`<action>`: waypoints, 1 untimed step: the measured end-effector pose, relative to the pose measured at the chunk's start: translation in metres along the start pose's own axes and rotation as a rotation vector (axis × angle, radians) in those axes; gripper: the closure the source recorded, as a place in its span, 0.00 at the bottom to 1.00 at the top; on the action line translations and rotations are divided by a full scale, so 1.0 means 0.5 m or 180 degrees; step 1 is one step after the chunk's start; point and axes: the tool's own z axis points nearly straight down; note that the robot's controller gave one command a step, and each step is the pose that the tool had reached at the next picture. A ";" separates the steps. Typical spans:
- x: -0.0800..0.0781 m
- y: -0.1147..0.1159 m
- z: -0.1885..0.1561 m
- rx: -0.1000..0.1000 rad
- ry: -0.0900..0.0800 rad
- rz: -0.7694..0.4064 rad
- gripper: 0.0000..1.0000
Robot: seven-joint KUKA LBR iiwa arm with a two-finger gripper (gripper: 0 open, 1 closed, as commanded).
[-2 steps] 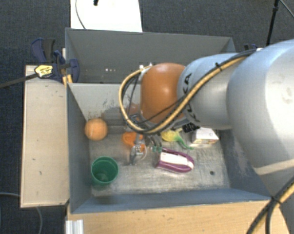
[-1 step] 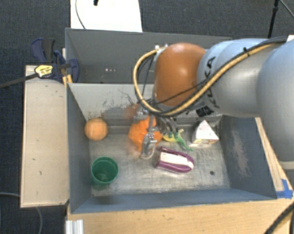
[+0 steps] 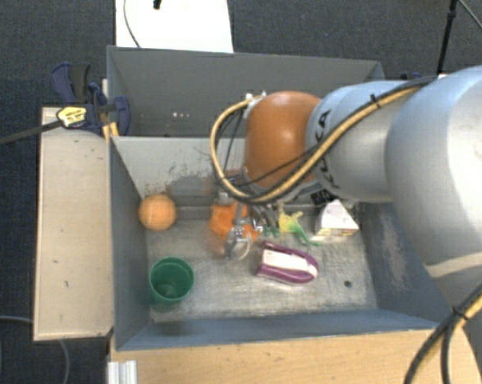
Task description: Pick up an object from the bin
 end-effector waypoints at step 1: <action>-0.007 -0.025 0.021 -0.0008 -0.0024 -0.0295 1.00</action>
Offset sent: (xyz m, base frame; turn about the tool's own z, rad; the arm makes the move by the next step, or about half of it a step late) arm 0.0000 0.0000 0.0000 0.0000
